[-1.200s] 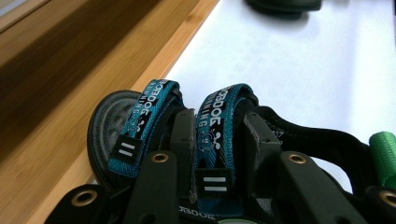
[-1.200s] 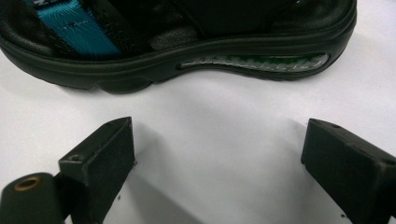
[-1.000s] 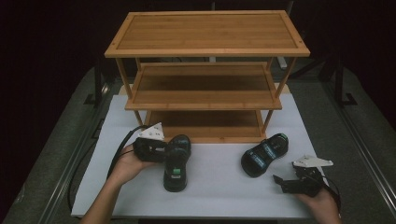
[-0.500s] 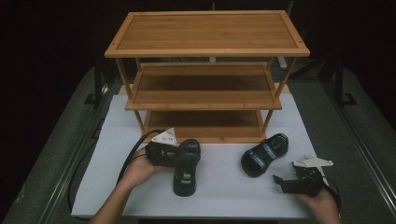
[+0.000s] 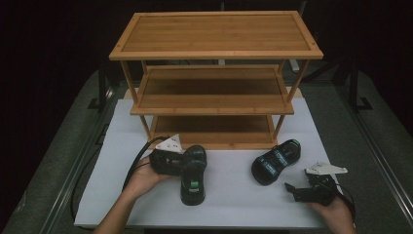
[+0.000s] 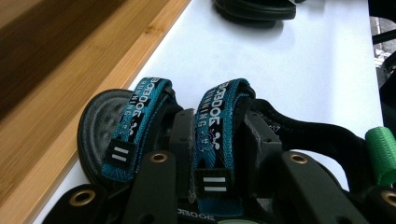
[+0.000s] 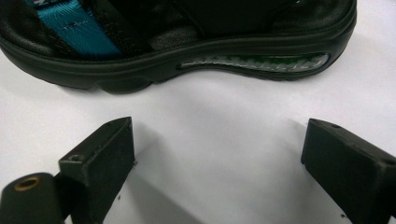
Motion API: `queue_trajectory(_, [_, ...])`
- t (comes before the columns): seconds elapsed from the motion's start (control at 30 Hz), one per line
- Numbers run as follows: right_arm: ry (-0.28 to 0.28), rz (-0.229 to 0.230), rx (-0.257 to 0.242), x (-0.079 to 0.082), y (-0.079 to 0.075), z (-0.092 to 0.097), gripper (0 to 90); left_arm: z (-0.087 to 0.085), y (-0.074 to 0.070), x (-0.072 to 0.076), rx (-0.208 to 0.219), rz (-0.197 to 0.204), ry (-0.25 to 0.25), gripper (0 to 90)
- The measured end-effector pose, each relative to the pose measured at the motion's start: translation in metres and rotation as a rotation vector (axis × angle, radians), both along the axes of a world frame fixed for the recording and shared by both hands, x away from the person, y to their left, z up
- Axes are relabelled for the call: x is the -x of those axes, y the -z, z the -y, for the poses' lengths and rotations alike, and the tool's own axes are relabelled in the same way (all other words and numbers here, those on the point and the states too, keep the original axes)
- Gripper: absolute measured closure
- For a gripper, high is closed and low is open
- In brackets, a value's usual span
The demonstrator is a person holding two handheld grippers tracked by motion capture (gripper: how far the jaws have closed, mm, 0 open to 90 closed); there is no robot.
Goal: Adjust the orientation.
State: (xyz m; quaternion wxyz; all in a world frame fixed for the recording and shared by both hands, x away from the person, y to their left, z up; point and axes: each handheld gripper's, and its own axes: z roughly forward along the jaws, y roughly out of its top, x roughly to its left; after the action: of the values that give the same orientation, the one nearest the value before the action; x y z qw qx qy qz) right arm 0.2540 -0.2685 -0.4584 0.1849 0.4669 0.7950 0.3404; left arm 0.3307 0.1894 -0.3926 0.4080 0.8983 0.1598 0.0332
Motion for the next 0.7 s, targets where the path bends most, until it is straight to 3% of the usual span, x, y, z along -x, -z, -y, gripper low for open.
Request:
queue_trajectory(0.1, [0.000, 0.000, 0.000, 0.000, 0.000, 0.000, 8.9, 0.000, -0.002, 0.001, 0.012, -0.001, -0.001, 65.2])
queue_trajectory(0.17, [0.000, 0.000, 0.000, 0.000, 0.000, 0.000, 8.9, -0.003, -0.006, 0.001, 0.028, 0.001, -0.021, 47.2])
queue_trajectory(0.2, [0.000, 0.000, 0.000, 0.000, 0.000, 0.000, 8.9, -0.010, -0.011, 0.002, 0.052, 0.004, -0.036, 44.1])
queue_trajectory(0.3, [0.000, 0.000, 0.000, 0.000, 0.000, 0.000, 8.9, -0.020, -0.017, 0.005, 0.066, 0.008, -0.061, 37.1])
queue_trajectory(0.47, [0.000, 0.002, 0.002, 0.000, 0.000, 0.000, 8.9, -0.033, -0.018, 0.010, 0.050, 0.016, -0.104, 28.8])
queue_trajectory(0.7, [0.001, 0.000, 0.004, 0.000, 0.000, -0.001, 8.9, -0.060, -0.005, 0.023, 0.010, 0.013, -0.192, 18.6])
